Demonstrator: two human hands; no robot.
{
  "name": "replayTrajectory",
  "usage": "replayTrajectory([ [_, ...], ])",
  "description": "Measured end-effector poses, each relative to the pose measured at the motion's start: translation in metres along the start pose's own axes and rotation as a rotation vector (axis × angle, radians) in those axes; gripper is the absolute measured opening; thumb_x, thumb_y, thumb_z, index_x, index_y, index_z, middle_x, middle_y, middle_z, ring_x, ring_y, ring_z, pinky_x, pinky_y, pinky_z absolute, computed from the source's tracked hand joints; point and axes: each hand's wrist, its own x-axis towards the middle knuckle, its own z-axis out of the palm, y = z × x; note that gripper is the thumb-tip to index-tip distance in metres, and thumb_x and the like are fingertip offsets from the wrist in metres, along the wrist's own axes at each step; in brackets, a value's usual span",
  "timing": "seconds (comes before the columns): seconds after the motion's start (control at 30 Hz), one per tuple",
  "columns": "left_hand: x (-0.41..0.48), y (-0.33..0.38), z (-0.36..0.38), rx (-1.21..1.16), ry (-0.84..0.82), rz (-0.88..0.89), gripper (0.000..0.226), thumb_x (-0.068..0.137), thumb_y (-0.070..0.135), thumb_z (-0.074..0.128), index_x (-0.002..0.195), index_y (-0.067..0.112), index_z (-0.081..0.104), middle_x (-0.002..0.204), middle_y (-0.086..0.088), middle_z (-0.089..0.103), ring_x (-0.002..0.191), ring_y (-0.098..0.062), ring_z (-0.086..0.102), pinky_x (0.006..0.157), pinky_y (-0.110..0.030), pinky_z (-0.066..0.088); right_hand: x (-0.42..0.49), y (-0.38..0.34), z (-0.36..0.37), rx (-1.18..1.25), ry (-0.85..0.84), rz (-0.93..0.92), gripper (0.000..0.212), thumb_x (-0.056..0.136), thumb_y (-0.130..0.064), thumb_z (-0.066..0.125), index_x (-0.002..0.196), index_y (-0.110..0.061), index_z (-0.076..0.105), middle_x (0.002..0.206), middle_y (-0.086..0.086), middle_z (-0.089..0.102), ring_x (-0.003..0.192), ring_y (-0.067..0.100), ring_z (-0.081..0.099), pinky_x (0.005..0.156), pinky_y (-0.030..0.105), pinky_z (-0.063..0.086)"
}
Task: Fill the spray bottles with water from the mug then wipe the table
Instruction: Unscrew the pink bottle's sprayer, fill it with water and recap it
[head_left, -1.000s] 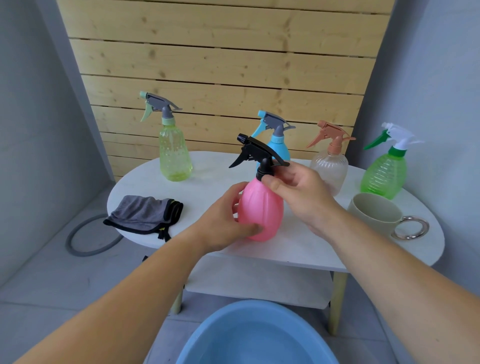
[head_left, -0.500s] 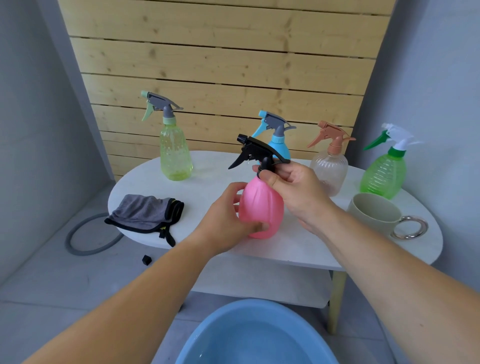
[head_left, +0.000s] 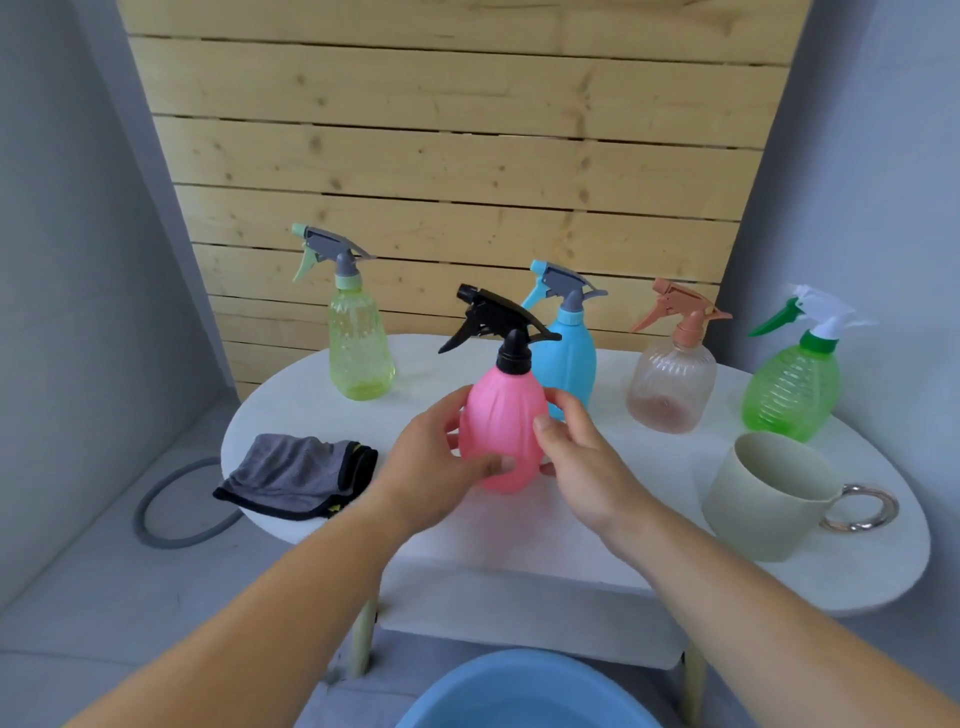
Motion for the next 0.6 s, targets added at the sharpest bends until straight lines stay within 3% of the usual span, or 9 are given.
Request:
replayTrajectory([
  [0.1,0.028,0.0,-0.019,0.024,0.037,-0.014,0.08,0.078,0.007,0.087,0.147,0.027,0.052,0.123,0.0,0.069,0.105,-0.014,0.07,0.082,-0.024,0.061,0.035,-0.009,0.018,0.027,0.027,-0.032,0.038,0.107,-0.03,0.034,0.145,-0.033,0.038,0.136,-0.006,0.053,0.122,0.013,0.053,0.106,0.035,0.044],
  [0.27,0.069,-0.017,-0.036,-0.001,0.114,-0.075,0.08,0.077,0.007,0.088,0.146,0.026,0.054,0.122,-0.006,0.07,0.109,-0.025,0.07,0.094,-0.044,0.059,0.086,-0.006,0.041,0.072,0.004,0.018,0.052,0.105,-0.032,0.036,0.155,-0.029,0.022,0.156,-0.01,0.033,0.142,0.012,0.036,0.119,0.039,0.029],
  [0.4,0.09,-0.025,-0.035,-0.045,0.157,-0.081,0.072,0.08,0.003,0.085,0.141,0.028,0.056,0.115,-0.001,0.07,0.108,-0.024,0.069,0.088,-0.038,0.06,0.11,-0.002,0.047,0.051,0.01,0.002,0.056,0.101,-0.033,0.036,0.156,-0.029,0.022,0.157,-0.008,0.033,0.142,0.013,0.035,0.119,0.04,0.028],
  [0.6,0.102,-0.03,-0.03,-0.058,0.213,-0.074,0.08,0.078,0.006,0.087,0.146,0.028,0.051,0.122,-0.002,0.067,0.105,-0.022,0.07,0.086,-0.044,0.063,0.128,0.004,0.047,0.032,0.028,-0.017,0.055,0.102,-0.028,0.034,0.155,-0.031,0.022,0.157,-0.008,0.034,0.141,0.013,0.036,0.118,0.04,0.03],
])
